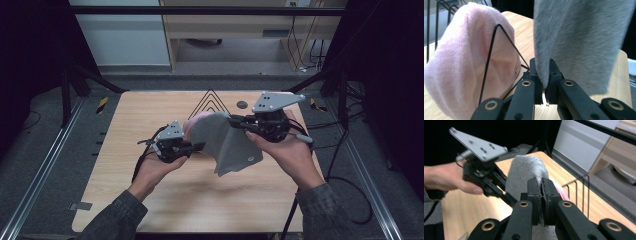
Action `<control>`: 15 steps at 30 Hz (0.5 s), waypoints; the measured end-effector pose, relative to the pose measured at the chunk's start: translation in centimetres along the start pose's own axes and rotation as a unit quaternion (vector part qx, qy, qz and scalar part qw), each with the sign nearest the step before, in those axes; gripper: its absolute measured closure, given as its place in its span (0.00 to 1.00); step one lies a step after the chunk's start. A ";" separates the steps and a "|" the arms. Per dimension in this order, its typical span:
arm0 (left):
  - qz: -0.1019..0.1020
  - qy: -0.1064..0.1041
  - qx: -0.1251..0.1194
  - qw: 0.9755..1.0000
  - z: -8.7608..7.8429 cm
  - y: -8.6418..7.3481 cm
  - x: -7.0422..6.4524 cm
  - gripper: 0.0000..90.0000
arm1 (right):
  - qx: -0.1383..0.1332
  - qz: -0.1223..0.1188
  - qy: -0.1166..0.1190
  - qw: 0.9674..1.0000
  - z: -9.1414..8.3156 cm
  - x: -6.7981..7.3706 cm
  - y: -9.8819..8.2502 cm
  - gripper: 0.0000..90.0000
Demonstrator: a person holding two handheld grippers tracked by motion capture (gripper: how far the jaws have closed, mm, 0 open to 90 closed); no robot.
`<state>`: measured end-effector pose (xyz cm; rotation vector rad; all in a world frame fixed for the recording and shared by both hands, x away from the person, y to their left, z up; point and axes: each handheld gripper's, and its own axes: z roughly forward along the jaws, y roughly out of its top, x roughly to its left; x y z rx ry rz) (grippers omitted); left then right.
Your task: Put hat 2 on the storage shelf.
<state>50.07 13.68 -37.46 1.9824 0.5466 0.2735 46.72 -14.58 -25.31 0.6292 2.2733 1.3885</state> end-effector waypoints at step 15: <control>0.028 0.048 0.011 0.998 -4.8 7.7 0.7 0.96 | -0.042 0.030 -0.041 0.998 -1.7 -2.6 1.0 0.96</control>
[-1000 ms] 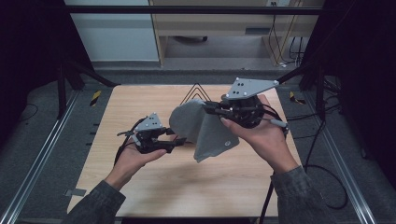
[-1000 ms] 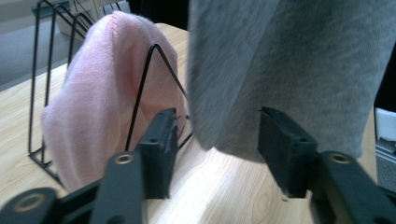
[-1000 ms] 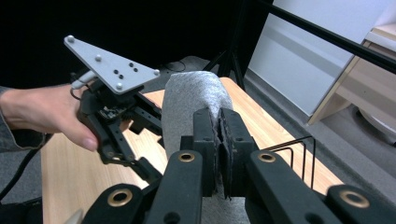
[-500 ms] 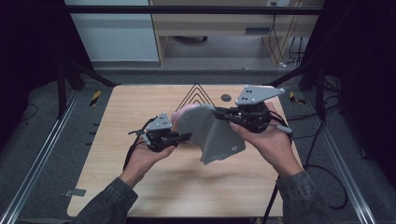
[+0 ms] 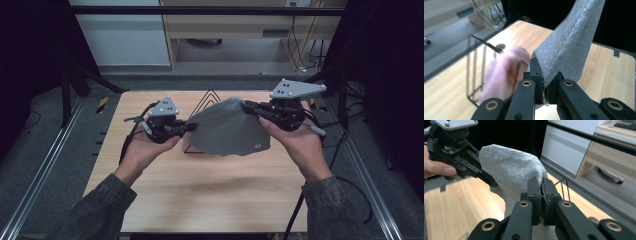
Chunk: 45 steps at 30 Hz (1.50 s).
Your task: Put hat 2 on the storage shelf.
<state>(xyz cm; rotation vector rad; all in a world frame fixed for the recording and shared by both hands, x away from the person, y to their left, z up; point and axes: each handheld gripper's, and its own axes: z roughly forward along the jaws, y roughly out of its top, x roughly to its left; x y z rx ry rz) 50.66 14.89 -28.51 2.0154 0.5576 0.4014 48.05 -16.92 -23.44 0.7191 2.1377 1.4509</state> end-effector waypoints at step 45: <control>0.005 0.081 -0.039 0.996 1.8 7.1 8.1 0.96 | -0.052 0.068 -0.040 0.996 7.9 -9.4 4.3 0.96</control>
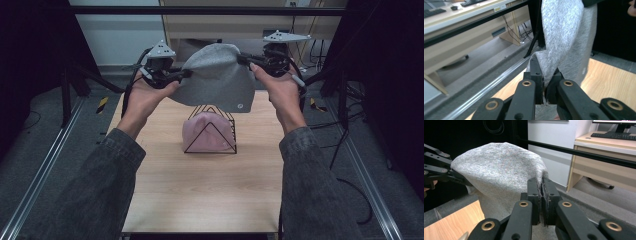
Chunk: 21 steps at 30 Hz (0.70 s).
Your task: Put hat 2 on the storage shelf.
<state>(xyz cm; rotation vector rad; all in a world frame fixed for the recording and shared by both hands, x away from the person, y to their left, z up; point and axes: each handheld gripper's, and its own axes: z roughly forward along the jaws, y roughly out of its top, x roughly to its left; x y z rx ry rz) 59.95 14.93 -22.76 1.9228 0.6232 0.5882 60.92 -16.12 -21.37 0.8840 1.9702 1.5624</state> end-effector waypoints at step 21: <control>-0.008 -0.002 0.022 1.000 3.9 -2.3 1.3 0.96 | 0.044 0.012 -0.030 0.999 3.3 -2.1 -2.3 0.96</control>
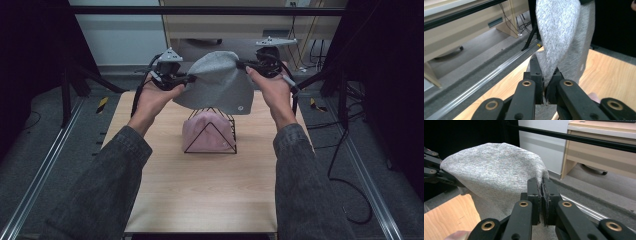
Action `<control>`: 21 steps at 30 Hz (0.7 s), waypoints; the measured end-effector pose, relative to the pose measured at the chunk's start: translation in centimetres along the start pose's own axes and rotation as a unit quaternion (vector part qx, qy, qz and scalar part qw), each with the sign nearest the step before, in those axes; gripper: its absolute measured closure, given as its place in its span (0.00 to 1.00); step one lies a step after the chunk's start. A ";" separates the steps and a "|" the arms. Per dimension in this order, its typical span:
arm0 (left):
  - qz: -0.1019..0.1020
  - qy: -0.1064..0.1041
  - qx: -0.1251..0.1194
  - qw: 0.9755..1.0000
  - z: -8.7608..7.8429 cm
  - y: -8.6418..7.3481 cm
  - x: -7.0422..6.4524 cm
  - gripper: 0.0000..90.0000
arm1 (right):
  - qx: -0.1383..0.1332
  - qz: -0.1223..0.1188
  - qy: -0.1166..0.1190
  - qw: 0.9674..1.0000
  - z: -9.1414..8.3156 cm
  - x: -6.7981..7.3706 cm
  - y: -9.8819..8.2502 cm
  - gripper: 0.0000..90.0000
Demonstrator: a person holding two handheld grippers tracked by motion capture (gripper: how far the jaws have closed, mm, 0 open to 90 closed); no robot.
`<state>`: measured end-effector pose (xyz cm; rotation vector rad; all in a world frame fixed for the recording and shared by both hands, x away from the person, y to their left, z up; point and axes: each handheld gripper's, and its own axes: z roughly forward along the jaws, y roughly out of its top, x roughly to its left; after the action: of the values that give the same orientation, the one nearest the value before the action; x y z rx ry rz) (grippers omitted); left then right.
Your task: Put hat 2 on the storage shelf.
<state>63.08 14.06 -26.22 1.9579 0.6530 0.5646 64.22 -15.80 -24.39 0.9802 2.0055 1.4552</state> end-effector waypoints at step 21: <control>-0.014 0.002 0.008 1.000 0.1 -2.5 -0.2 0.96 | 0.017 -0.017 0.002 1.000 0.1 1.6 -1.8 0.96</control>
<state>62.42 14.84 -28.47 1.9591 0.6888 0.5481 62.78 -14.89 -26.06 0.9520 2.0460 1.4106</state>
